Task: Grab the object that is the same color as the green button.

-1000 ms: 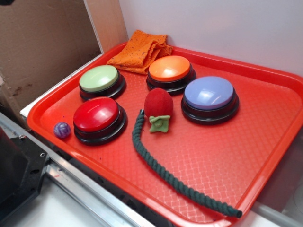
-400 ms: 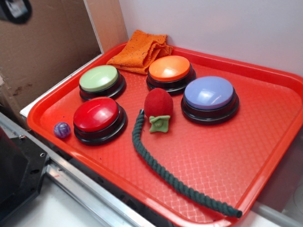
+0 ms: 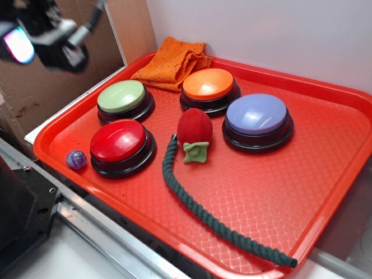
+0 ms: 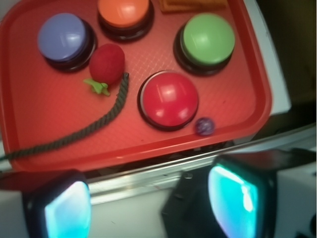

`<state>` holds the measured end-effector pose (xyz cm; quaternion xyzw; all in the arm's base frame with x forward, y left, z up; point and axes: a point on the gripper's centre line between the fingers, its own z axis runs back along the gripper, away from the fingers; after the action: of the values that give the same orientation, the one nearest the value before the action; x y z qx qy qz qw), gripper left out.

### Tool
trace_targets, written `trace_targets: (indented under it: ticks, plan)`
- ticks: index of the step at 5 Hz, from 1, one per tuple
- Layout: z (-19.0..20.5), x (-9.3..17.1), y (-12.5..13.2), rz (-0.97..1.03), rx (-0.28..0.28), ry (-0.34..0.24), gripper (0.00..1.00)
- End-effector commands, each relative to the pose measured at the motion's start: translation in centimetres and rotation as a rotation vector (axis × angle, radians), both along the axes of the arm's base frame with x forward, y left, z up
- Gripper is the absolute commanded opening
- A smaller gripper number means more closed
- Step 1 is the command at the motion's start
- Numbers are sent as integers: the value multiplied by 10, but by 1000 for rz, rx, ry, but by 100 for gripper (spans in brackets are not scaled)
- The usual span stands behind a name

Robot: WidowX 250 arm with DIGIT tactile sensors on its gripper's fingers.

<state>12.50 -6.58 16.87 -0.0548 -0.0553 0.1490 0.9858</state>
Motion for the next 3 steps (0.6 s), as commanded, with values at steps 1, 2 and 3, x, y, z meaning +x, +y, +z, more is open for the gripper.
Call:
trace_targets:
  ticks: [1, 2, 3]
  plan:
    - [-49, 21, -24, 342, -105, 9, 100]
    - [-81, 29, -34, 410, -121, 57, 100]
    - [-109, 39, -51, 390, -70, 81, 100]
